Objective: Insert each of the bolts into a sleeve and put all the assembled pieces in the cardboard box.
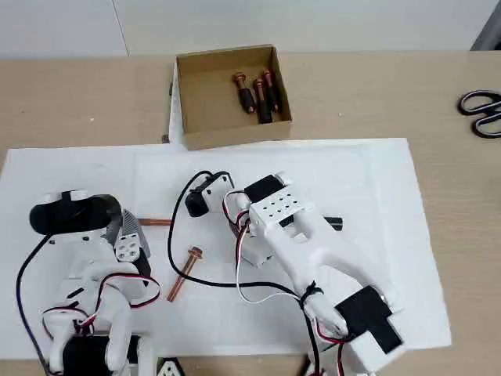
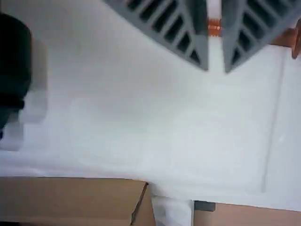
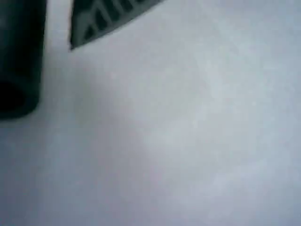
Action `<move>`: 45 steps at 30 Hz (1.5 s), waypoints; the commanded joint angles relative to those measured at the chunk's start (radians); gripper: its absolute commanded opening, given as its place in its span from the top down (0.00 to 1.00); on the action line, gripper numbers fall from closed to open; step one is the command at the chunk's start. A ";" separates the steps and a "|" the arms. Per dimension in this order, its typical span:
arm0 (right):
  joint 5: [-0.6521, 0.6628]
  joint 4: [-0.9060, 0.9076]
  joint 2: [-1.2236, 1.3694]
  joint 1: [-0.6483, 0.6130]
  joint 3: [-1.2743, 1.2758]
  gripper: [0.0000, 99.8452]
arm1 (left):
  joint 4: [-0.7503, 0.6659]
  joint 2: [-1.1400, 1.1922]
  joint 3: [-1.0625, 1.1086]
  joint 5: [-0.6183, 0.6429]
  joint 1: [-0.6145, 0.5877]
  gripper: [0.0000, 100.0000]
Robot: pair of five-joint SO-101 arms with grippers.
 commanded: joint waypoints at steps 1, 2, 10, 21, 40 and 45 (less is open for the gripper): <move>0.008 -0.018 0.001 0.010 -0.032 0.70 | 0.005 0.006 -0.041 -0.009 -0.005 0.99; 0.008 -0.019 0.002 0.010 -0.032 0.70 | 0.005 0.006 -0.041 -0.009 -0.005 0.99; 0.011 -0.056 0.031 0.010 -0.029 0.78 | 0.005 0.006 -0.041 -0.009 -0.005 0.99; 0.020 -0.068 0.099 0.010 -0.032 0.89 | 0.006 0.006 -0.041 -0.009 -0.006 0.99; 0.015 0.202 0.058 0.107 -0.267 0.99 | 0.006 0.006 -0.039 0.000 -0.006 0.99; 0.018 0.226 -0.047 0.214 -0.405 1.00 | 0.002 0.006 -0.048 0.098 0.000 0.99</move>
